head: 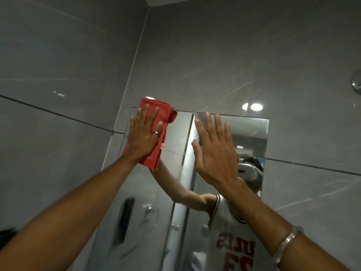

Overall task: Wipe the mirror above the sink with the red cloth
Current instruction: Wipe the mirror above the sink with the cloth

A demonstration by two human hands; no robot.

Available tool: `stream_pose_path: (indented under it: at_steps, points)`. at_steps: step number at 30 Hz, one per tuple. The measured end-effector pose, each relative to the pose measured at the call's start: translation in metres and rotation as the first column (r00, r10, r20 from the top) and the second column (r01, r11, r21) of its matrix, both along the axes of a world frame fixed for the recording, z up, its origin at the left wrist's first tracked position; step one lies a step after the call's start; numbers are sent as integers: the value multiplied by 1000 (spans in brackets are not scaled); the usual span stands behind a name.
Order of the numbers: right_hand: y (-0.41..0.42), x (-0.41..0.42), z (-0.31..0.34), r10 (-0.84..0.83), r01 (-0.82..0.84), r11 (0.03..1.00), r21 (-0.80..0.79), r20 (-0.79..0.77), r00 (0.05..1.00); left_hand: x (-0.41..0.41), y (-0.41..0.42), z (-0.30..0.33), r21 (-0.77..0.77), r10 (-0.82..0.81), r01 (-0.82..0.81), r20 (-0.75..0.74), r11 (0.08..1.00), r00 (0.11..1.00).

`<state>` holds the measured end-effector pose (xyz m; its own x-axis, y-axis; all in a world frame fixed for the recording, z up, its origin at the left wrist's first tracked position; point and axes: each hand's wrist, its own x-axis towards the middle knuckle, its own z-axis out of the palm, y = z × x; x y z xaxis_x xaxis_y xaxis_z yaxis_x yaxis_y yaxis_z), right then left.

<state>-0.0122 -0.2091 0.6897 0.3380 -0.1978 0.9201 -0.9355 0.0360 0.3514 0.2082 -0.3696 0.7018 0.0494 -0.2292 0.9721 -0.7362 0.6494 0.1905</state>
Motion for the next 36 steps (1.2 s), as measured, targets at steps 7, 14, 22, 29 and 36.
stream_pose_path:
  at_steps: [7,14,22,29,36]
  points:
    - [-18,14,-25,12,-12,1000,0,0,1000,14,-8,-34,99,6,15,-210,995,978]
    - [-21,25,-88,-9,10,995,95,-11,1000,16,-1,-144,181,-9,71,-321,981,947]
    - [-11,15,-166,-39,39,984,174,-6,999,25,-1,-299,190,-31,99,-329,977,944]
    - [-1,10,-230,51,-31,956,293,-63,997,18,15,-404,193,-30,30,-7,981,1000]
    - [24,-30,-255,40,-30,960,277,-32,999,-12,31,-420,417,129,178,-610,891,782]
